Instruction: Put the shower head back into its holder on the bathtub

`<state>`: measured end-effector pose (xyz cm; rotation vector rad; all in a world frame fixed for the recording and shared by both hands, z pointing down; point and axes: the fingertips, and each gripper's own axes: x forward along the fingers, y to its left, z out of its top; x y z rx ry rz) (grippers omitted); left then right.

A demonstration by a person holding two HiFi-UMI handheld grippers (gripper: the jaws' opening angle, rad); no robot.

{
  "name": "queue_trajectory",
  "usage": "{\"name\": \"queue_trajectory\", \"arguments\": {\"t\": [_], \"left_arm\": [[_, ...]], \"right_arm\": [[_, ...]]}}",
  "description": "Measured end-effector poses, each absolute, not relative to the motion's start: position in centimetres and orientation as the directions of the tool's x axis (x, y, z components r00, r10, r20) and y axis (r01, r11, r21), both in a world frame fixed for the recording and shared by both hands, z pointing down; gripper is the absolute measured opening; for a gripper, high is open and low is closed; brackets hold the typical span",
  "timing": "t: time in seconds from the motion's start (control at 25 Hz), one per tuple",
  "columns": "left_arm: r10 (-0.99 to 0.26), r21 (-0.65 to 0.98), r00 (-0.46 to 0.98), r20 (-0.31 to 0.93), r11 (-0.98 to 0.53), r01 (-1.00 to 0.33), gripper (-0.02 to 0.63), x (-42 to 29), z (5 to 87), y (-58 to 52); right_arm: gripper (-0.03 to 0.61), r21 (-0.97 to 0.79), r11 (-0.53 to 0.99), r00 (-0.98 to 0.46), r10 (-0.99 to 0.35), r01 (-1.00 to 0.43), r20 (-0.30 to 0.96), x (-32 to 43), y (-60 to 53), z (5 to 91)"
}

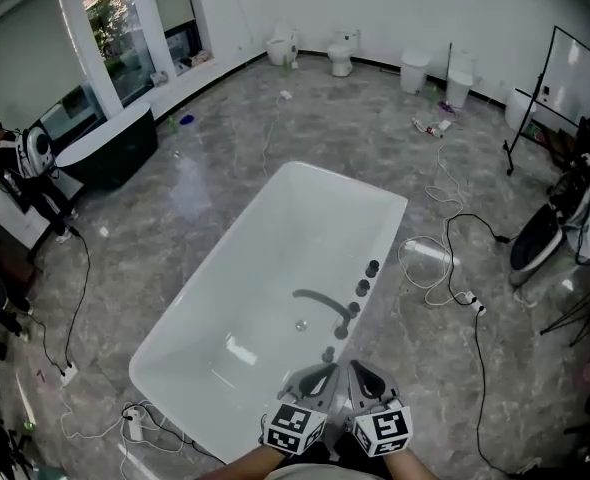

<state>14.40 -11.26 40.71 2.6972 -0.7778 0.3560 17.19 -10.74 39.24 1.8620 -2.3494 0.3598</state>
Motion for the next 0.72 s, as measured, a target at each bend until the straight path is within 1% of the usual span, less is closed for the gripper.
{"name": "queue_trajectory", "arguments": {"t": [0.16,0.4,0.6,0.72], "left_arm": [[-0.471,0.219,0.825,0.312,-0.809,-0.545,0.005,15.4,41.5,-11.5],[-0.511,0.202,0.805,0.302,-0.791,-0.578,0.005,16.7,41.5,-12.8],[-0.536,0.190,0.784,0.312,-0.774,-0.605,0.005,15.7,44.6,-13.8],[-0.544,0.198,0.784,0.298,-0.768,-0.608,0.005,15.6,38.9,-12.7]], "right_arm": [[0.014,-0.093,0.223,-0.239,-0.943,-0.970,0.231,17.8,-11.3,39.8],[0.014,-0.083,0.259,-0.271,-0.937,-0.962,0.221,19.1,-12.5,39.9],[0.014,-0.095,0.304,-0.318,-0.923,-0.948,0.216,17.8,-13.6,43.0],[0.014,-0.081,0.308,-0.318,-0.923,-0.948,0.218,17.7,-12.5,37.2]]}}
